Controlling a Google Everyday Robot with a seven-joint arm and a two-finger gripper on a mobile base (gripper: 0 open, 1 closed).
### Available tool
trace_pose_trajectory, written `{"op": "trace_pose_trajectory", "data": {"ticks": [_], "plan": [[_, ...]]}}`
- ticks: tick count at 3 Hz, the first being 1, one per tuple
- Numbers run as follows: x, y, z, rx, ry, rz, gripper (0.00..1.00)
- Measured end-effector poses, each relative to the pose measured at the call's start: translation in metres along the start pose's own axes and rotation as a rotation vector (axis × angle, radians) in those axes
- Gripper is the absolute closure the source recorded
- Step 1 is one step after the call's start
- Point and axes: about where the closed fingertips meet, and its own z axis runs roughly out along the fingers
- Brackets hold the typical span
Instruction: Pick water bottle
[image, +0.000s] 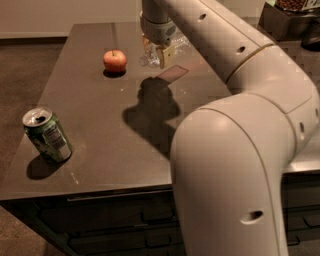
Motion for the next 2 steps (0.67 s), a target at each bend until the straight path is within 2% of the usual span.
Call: {"op": "trace_pose_trajectory", "data": {"ticks": [1, 2], "plan": [[-0.0145, 0.0009, -0.0508, 0.071, -0.041, 0.040, 1.00], [-0.0143, -0.0028, -0.0481, 0.081, -0.039, 0.039, 1.00]]}}
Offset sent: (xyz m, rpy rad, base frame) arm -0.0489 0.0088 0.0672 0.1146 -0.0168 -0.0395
